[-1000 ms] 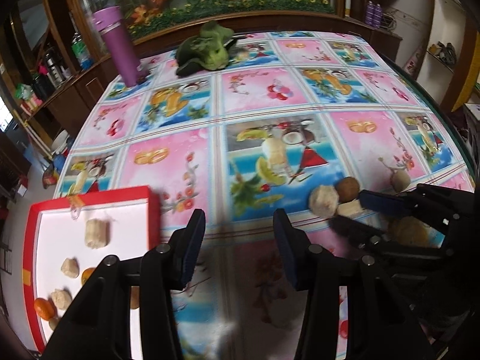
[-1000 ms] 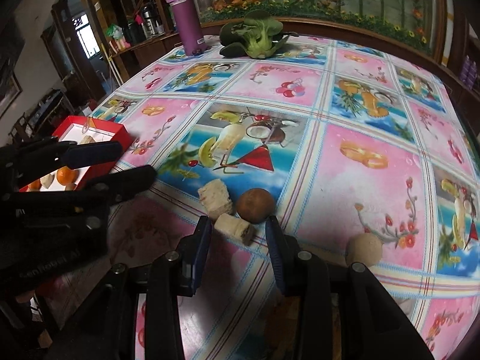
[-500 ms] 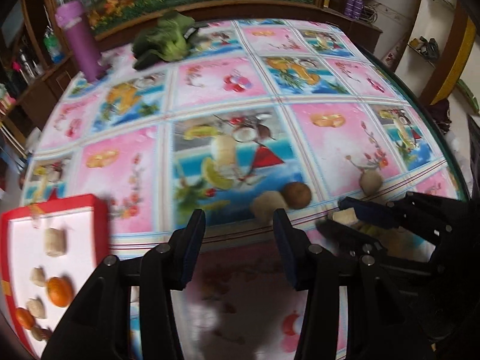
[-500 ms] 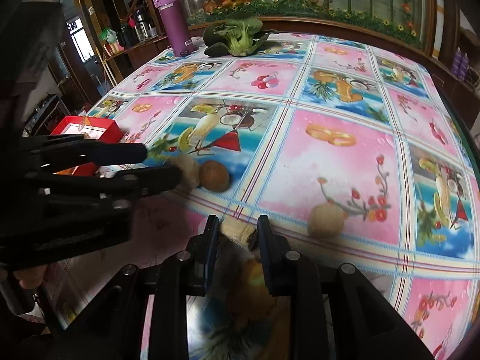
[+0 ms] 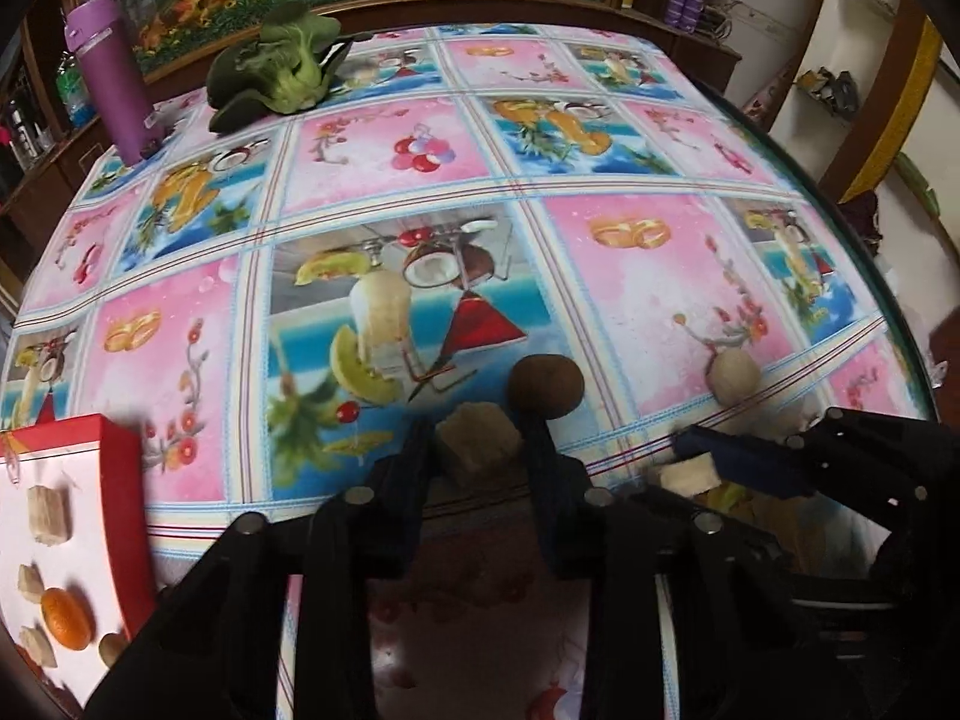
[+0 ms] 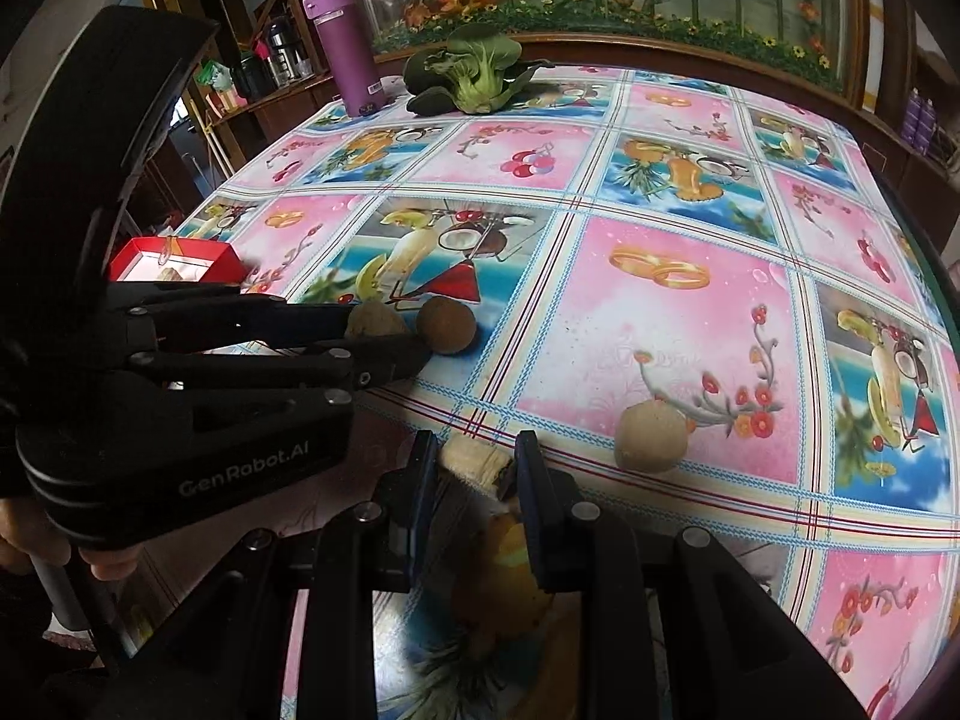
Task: Organize fruits
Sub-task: 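Grasp a beige yam chunk with the right tool while the left grasps another, then carry both yam chunks over the tray and open both tools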
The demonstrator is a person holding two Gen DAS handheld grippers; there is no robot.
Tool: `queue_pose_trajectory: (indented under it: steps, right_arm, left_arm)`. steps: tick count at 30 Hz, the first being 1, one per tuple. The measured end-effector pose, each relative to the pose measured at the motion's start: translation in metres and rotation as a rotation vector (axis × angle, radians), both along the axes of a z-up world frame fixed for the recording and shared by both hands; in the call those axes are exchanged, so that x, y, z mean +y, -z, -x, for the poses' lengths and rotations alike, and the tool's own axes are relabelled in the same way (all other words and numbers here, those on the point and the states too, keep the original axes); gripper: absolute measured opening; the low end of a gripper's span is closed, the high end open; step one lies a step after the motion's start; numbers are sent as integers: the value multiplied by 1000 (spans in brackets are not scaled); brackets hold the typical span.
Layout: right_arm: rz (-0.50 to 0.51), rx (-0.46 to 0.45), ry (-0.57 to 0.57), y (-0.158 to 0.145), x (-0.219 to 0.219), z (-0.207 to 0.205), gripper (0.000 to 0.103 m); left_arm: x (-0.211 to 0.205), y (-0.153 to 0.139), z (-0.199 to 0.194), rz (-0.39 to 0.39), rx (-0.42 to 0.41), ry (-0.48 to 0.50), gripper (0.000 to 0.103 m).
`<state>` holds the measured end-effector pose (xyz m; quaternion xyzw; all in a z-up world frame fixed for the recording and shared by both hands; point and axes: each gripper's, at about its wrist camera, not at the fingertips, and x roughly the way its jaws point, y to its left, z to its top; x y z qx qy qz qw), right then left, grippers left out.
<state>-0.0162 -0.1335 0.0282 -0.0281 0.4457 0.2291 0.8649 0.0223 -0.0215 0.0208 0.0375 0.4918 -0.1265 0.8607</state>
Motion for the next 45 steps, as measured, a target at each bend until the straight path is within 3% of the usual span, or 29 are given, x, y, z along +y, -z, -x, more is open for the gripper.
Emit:
queue_pose_trajectory:
  steps: [7, 12, 19, 26, 35, 45]
  right_arm:
    - [-6, -5, -1, -11, 7, 8, 25]
    - [-17, -56, -65, -35, 38, 18, 25]
    - [-57, -105, -224, -59, 128, 35, 25]
    - [-94, -35, -356, -53, 211, 49, 25]
    - [-39, 36, -473, -26, 286, 60, 24]
    - [22, 63, -486, -4, 308, 55, 26]
  left_arm:
    - [6, -8, 8, 25, -40, -19, 32]
    - [34, -36, 39, 26, -122, -74, 32]
    - [122, -62, 108, 17, -213, -243, 32]
    - [219, -61, 145, -49, -225, -444, 32]
    - [308, -45, 108, -118, -141, -532, 32]
    - [329, -19, 79, -57, -14, -511, 32]
